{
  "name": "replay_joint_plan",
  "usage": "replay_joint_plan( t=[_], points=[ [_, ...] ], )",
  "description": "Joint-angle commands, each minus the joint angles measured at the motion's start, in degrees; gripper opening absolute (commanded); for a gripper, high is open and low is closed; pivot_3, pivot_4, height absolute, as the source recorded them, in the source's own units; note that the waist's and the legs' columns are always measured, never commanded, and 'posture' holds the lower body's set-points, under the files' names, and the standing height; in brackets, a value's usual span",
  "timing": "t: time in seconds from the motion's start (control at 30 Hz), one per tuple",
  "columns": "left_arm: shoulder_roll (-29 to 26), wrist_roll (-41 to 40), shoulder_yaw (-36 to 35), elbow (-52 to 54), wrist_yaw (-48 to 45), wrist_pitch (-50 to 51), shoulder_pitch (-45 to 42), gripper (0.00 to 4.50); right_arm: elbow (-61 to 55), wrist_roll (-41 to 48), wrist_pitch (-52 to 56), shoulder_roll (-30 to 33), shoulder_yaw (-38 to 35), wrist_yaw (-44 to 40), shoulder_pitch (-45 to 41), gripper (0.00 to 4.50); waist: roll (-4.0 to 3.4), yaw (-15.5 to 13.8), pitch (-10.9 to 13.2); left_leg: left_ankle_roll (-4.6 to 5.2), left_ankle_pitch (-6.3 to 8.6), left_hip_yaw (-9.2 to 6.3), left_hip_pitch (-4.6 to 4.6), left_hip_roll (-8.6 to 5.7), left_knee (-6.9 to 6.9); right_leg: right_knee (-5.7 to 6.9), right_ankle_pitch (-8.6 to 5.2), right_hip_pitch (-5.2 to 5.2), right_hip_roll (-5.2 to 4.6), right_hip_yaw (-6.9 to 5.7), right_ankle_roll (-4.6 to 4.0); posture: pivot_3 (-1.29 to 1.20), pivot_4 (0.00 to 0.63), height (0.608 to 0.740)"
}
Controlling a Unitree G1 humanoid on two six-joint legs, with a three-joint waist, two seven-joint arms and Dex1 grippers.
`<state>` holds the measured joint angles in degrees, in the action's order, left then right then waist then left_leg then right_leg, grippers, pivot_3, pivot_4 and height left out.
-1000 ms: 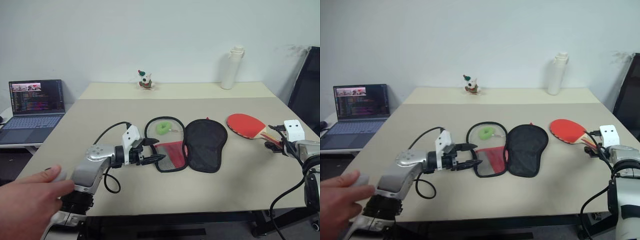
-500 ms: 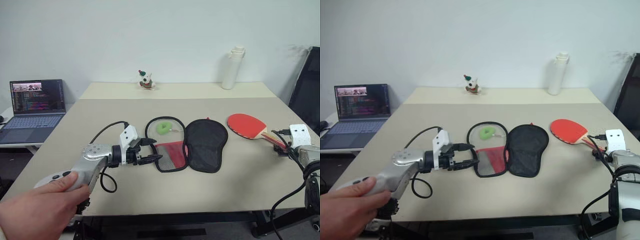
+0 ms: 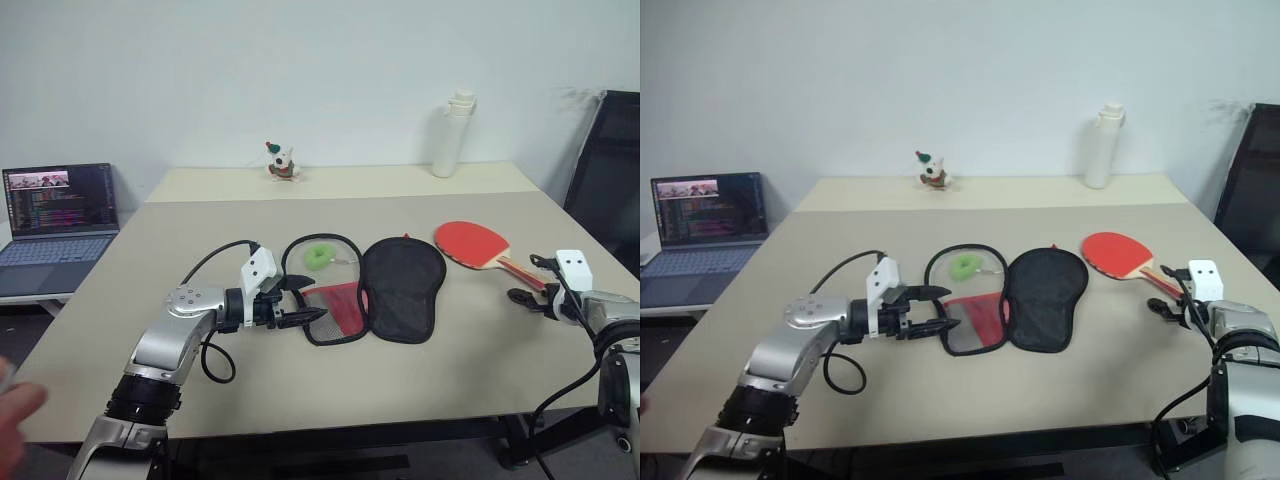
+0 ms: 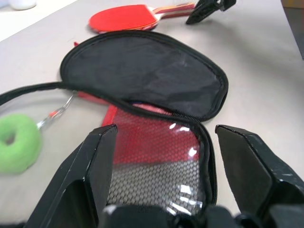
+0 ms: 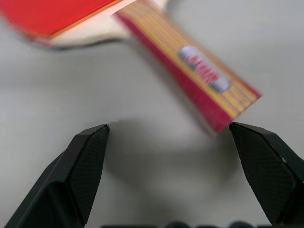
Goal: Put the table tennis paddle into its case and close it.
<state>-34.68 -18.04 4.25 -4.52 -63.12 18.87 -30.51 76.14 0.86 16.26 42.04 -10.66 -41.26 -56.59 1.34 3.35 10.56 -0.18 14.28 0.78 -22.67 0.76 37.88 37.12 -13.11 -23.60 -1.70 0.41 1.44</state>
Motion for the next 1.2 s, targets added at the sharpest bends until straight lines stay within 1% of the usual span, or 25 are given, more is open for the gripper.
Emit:
replay_joint_plan(
  t=[0.03,0.1,0.17,0.27,0.43,0.63,0.7,1.0,1.03,1.07,1.2],
  points=[
    [0.2,-0.9,-0.6,2.2,0.0,-0.2,-1.2,3.6,-4.6,1.0,0.7,-0.4,1.4,-10.0,-0.7,4.46,-0.01,0.1,0.0,0.0,0.0,0.05,0.04,0.0,0.0,0.0,0.01,0.0,0.06,0.09,0.0,0.0,0.15,0.74],
    [0.4,-0.8,-0.5,2.1,0.0,-0.2,-1.1,3.6,-5.6,0.4,0.2,-0.2,2.2,-11.2,0.0,4.46,-0.02,0.1,0.0,0.0,0.0,0.12,0.1,0.02,-0.01,0.02,0.0,0.0,0.14,0.19,0.01,0.0,0.15,0.74],
    [0.8,-0.8,-0.3,1.7,-0.1,-0.5,-1.2,3.6,-6.1,-1.3,-2.5,0.5,3.3,-7.2,1.1,4.46,-0.02,-0.1,0.0,0.0,0.0,0.11,0.1,0.05,-0.01,0.02,0.01,-0.01,0.14,0.21,0.0,0.0,0.15,0.74],
    [1.3,-0.6,-0.1,1.2,-0.3,-0.6,-1.6,3.6,-5.3,-1.6,-2.5,1.1,2.7,-0.4,1.0,4.46,-0.03,-0.2,0.0,0.0,0.0,0.13,0.08,0.07,-0.01,0.01,0.05,-0.01,0.07,0.24,-0.06,0.0,0.15,0.74],
    [1.4,-0.4,0.0,1.1,-0.4,-0.7,-1.8,3.6,-4.8,-1.6,-4.3,0.7,2.3,3.5,0.8,4.46,-0.02,-0.3,0.0,0.0,0.0,0.21,0.05,0.04,-0.01,-0.03,0.07,-0.02,-0.01,0.33,-0.02,0.0,0.15,0.74],
    [1.2,-0.5,-0.1,0.9,-0.5,-0.5,-1.9,3.6,-3.8,0.6,-6.0,-1.9,0.0,5.6,-1.0,4.46,-0.02,-0.2,0.0,0.0,0.0,0.25,0.09,0.03,-0.01,-0.01,0.07,-0.02,0.02,0.37,-0.01,0.0,0.15,0.74],
    [1.2,-0.4,-0.1,0.5,-0.7,-0.6,-2.1,3.6,-3.0,0.8,-6.1,-3.2,-0.4,7.5,-1.8,4.46,-0.02,-0.1,0.0,0.0,0.0,0.28,0.1,0.03,-0.01,0.0,0.08,-0.02,0.03,0.39,-0.01,0.0,0.15,0.74],
    [1.5,0.3,0.7,-0.6,-0.9,-1.3,-3.2,3.6,-0.5,-1.2,-7.1,-6.6,0.8,14.6,-4.2,4.46,-0.02,-0.1,0.0,0.0,0.0,0.35,0.08,0.05,-0.01,-0.03,0.09,-0.05,0.02,0.45,0.01,0.0,0.15,0.74],
    [1.6,0.3,0.7,-0.6,-0.9,-1.4,-3.2,3.6,-0.4,-1.3,-7.1,-6.6,0.8,15.1,-4.4,4.09,-0.03,-0.1,0.0,0.0,0.0,0.35,0.08,0.05,-0.01,-0.02,0.1,-0.05,0.02,0.45,0.01,0.0,0.15,0.74],
    [1.5,0.3,0.6,-0.5,-0.8,-1.5,-3.0,3.6,-0.3,-1.4,-7.0,-6.7,0.7,15.3,-4.5,3.9,-0.02,-0.1,0.0,0.0,0.0,0.35,0.09,0.05,-0.01,-0.01,0.1,-0.05,0.02,0.45,0.01,0.0,0.15,0.74],
    [1.4,0.3,0.3,-0.3,-0.7,-1.7,-2.2,3.6,-0.3,-2.1,-6.7,-6.8,0.8,15.4,-4.5,2.49,-0.03,0.0,0.0,0.0,0.0,0.39,0.09,0.05,-0.01,0.0,0.1,-0.08,0.05,0.48,0.01,0.0,0.15,0.74]
  ],
)
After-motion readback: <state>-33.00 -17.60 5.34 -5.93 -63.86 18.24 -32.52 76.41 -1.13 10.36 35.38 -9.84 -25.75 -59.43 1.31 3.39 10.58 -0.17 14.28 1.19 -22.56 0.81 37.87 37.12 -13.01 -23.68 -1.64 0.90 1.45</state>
